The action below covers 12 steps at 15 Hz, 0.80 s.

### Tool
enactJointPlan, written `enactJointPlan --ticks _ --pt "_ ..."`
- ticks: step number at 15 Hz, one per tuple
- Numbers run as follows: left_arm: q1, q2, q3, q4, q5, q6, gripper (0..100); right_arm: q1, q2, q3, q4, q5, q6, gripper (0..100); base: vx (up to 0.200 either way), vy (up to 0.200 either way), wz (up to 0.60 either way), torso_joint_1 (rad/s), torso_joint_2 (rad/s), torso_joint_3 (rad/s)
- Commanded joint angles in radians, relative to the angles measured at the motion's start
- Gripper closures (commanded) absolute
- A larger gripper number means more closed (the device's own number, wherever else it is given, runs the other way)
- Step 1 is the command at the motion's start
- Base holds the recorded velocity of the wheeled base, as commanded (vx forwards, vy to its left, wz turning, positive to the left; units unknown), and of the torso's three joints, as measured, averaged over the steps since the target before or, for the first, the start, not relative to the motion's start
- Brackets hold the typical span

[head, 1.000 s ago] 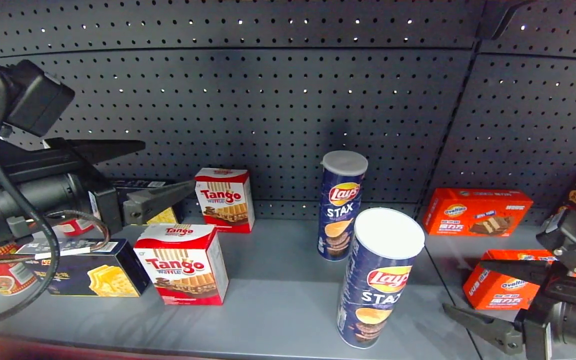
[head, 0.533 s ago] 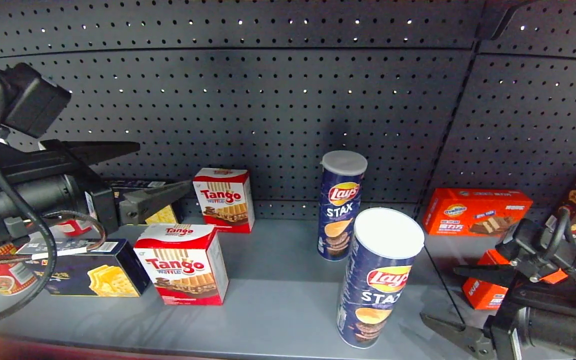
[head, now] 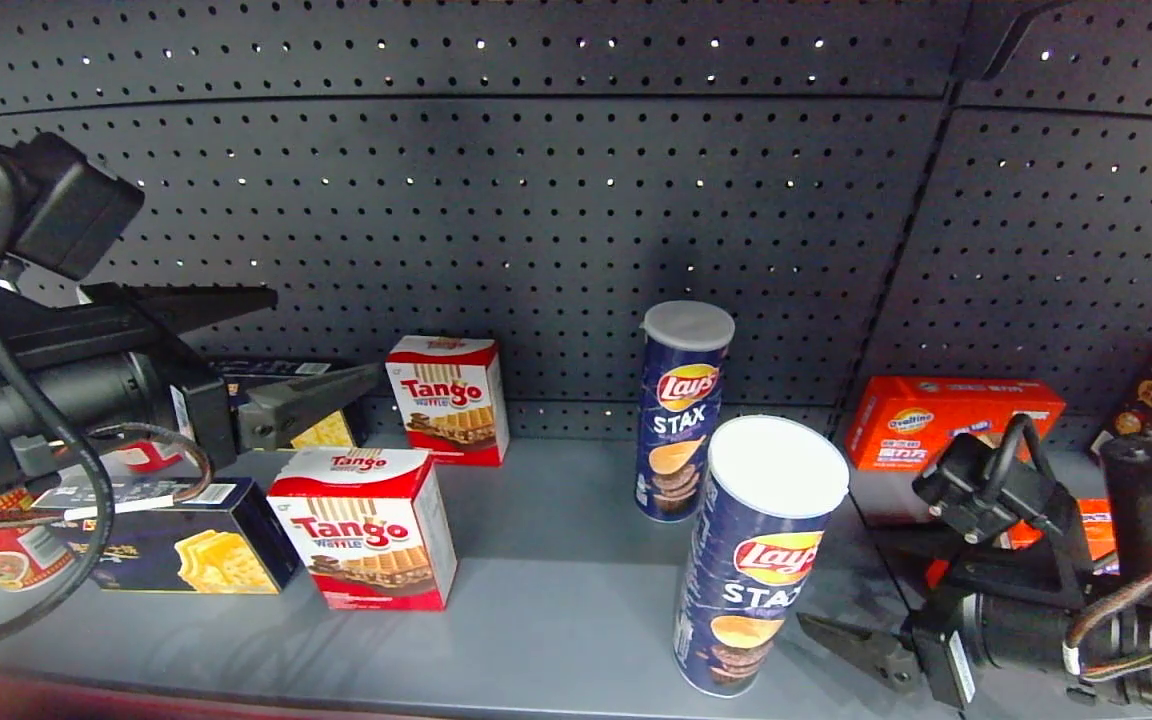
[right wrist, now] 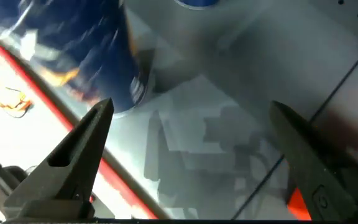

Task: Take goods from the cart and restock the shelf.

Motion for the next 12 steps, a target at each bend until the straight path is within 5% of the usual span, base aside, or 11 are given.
enactJointPlan --ticks 1,12 --pt "0.001 0.001 0.002 0.000 0.000 -0.001 0 0.002 0.046 -0.018 -0.002 0.001 -0.001 0 0.000 0.000 0.00 0.000 0.00 0.000" --pt "0.002 -0.002 0.033 -0.005 -0.005 0.001 0 0.034 0.086 -0.026 -0.017 0.002 -0.001 0 0.000 0.000 0.00 0.000 0.00 0.000"
